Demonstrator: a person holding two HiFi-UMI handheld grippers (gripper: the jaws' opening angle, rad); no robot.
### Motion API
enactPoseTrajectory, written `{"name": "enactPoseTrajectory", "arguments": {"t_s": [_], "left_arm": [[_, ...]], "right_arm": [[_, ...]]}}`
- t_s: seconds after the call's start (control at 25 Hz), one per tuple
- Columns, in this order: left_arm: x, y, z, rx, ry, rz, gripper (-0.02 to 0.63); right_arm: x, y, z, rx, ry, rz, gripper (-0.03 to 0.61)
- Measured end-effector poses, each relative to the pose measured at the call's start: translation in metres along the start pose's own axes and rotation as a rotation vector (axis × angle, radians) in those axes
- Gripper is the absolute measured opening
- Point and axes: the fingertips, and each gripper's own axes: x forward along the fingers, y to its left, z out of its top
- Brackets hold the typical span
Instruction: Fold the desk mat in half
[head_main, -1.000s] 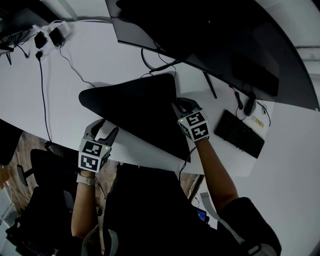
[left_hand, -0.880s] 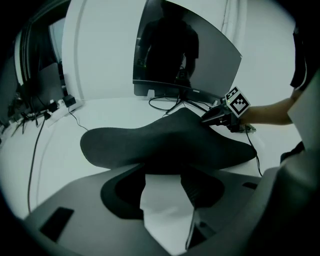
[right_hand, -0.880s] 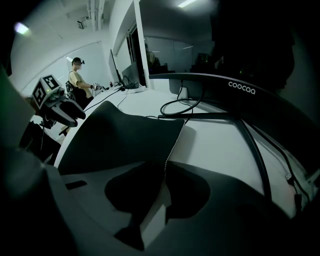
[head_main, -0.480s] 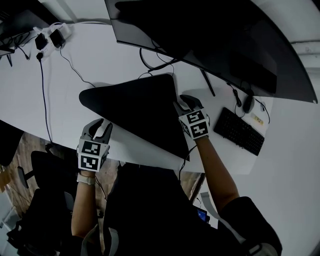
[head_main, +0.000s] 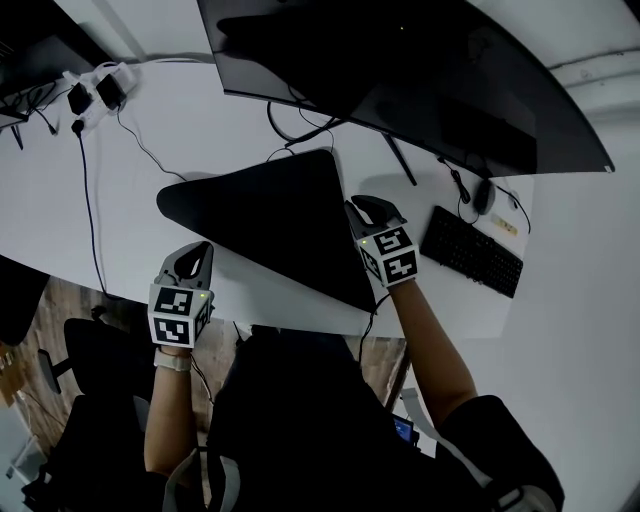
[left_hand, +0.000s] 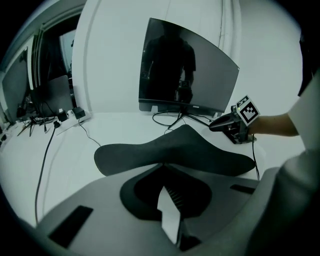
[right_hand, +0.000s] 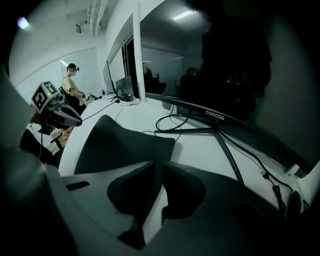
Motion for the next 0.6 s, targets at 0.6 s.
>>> {"name": "enactPoseTrajectory", "arguments": {"t_s": [0.6], "left_arm": [[-0.063,-0.019,0.047,0.000,-0.222,-0.109,0.009]], "right_arm": [[-0.093,0.068,0.060,0.010,-0.177,-0.014,0.041]]}}
